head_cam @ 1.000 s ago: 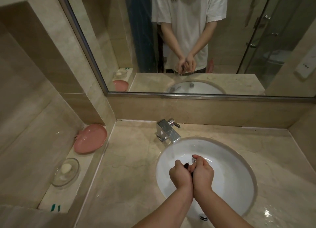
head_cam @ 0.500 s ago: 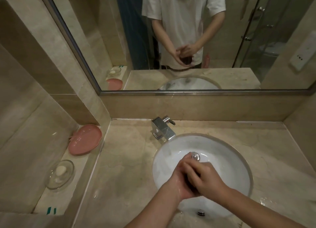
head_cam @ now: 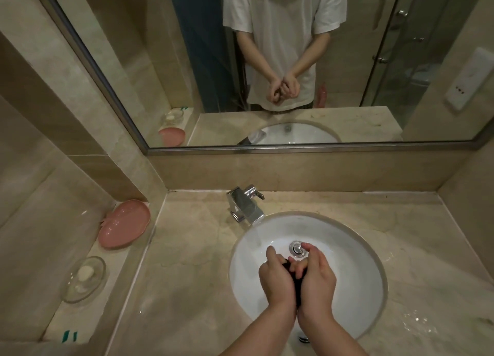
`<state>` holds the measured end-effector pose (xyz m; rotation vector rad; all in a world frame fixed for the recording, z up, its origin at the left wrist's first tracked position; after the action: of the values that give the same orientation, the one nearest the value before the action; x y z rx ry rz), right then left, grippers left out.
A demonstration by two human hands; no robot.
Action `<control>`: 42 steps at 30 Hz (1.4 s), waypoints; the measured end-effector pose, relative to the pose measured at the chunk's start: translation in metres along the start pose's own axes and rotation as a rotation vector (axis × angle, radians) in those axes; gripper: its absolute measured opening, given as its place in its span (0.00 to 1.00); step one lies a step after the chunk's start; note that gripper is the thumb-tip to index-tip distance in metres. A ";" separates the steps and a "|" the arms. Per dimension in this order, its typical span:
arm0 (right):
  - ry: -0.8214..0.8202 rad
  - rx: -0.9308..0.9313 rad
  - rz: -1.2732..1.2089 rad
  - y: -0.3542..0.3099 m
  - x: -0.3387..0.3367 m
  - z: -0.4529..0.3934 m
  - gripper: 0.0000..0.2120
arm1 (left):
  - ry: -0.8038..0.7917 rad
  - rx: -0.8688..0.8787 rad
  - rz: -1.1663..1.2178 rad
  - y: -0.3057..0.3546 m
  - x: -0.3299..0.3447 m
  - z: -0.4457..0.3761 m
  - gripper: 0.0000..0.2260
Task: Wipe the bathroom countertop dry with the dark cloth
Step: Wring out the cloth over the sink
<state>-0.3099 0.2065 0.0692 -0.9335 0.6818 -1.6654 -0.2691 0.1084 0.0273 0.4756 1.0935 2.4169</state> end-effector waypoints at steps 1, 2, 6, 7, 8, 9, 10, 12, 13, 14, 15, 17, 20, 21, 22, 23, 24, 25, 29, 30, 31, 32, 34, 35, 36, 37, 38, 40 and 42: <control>0.019 0.072 -0.050 0.010 -0.001 -0.004 0.11 | 0.020 0.052 -0.024 0.003 -0.002 -0.001 0.24; 0.033 0.145 -0.091 0.021 -0.002 -0.009 0.10 | 0.036 0.096 -0.055 0.005 -0.004 -0.002 0.25; 0.054 0.404 -0.162 0.057 -0.003 -0.024 0.12 | 0.110 0.299 -0.332 0.015 -0.012 -0.008 0.25; 0.060 0.456 -0.193 0.062 -0.003 -0.025 0.10 | 0.119 0.357 -0.417 0.017 -0.013 -0.010 0.25; 0.070 0.501 -0.230 0.067 -0.003 -0.026 0.08 | 0.115 0.415 -0.497 0.019 -0.011 -0.012 0.25; 0.080 0.539 -0.255 0.072 -0.004 -0.027 0.08 | 0.110 0.474 -0.578 0.021 -0.009 -0.014 0.26; 0.086 0.567 -0.270 0.076 -0.005 -0.029 0.09 | 0.102 0.527 -0.649 0.021 -0.006 -0.016 0.27; 0.094 0.614 -0.274 0.084 -0.008 -0.034 0.11 | 0.075 0.619 -0.759 0.020 0.002 -0.019 0.28; 0.097 0.631 -0.275 0.086 -0.010 -0.036 0.11 | 0.055 0.658 -0.802 0.020 0.006 -0.020 0.27; 0.102 0.641 -0.277 0.088 -0.012 -0.038 0.11 | 0.039 0.687 -0.828 0.020 0.010 -0.020 0.25; 0.101 0.643 -0.271 0.088 -0.014 -0.042 0.10 | 0.037 0.691 -0.828 0.020 0.013 -0.019 0.25; 0.065 0.599 -0.208 0.080 -0.017 -0.052 0.08 | 0.092 0.532 -0.726 0.014 0.011 -0.024 0.27; -0.052 0.379 0.028 0.052 -0.019 -0.074 0.06 | 0.026 -0.029 -0.284 -0.030 0.006 -0.034 0.20; -0.111 0.312 0.115 0.043 -0.018 -0.079 0.06 | -0.060 -0.150 -0.140 -0.040 0.010 -0.030 0.14; -0.188 0.287 0.195 0.037 -0.016 -0.081 0.08 | -0.129 -0.197 -0.032 -0.043 0.013 -0.025 0.11; -0.284 0.303 0.270 0.036 -0.014 -0.079 0.09 | -0.175 -0.192 0.048 -0.042 0.010 -0.021 0.12; -0.394 0.348 0.347 0.038 -0.010 -0.075 0.10 | -0.189 -0.162 0.094 -0.040 0.004 -0.018 0.14; -0.505 0.394 0.427 0.042 -0.008 -0.069 0.11 | -0.179 -0.121 0.088 -0.038 -0.006 -0.017 0.17; -0.768 0.412 0.634 0.049 -0.001 -0.044 0.10 | -0.099 0.045 -0.057 -0.026 -0.053 -0.014 0.29; -0.805 0.380 0.668 0.048 0.005 -0.039 0.09 | -0.093 0.069 -0.076 -0.024 -0.064 -0.013 0.28; -0.839 0.353 0.709 0.051 0.012 -0.033 0.09 | -0.078 0.085 -0.092 -0.021 -0.076 -0.013 0.25; -0.871 0.329 0.754 0.053 0.019 -0.027 0.10 | -0.058 0.098 -0.124 -0.016 -0.088 -0.011 0.21; -0.914 0.263 0.823 0.061 0.034 -0.014 0.10 | -0.038 0.097 -0.210 -0.009 -0.113 -0.012 0.16; -0.916 0.222 0.836 0.064 0.041 -0.010 0.07 | -0.047 0.089 -0.228 -0.007 -0.125 -0.014 0.16; -0.899 0.189 0.827 0.067 0.047 -0.006 0.05 | -0.059 0.073 -0.223 -0.003 -0.136 -0.016 0.16; -0.866 0.167 0.796 0.070 0.053 -0.004 0.05 | -0.068 0.057 -0.205 0.002 -0.147 -0.018 0.17; -0.829 0.156 0.769 0.073 0.057 -0.002 0.08 | -0.077 0.050 -0.182 0.008 -0.156 -0.020 0.16; -0.776 0.168 0.771 0.080 0.065 0.004 0.13 | -0.094 0.049 -0.158 0.021 -0.175 -0.026 0.15; -0.779 0.241 0.801 0.090 0.071 0.015 0.18 | -0.124 0.052 -0.155 0.034 -0.191 -0.031 0.15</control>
<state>-0.2610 0.1135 0.0215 -0.8760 0.2388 -0.5763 -0.1315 -0.0303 0.0103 0.5298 1.0995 2.1995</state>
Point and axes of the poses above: each hand's wrist, its own z-axis away from the middle knuckle, its own x-axis out of the palm, y = z × x, the point moved 9 cm from there along -z, towards the middle knuckle, and after that the axes turned 3 degrees about x, right-handed, at the moved point
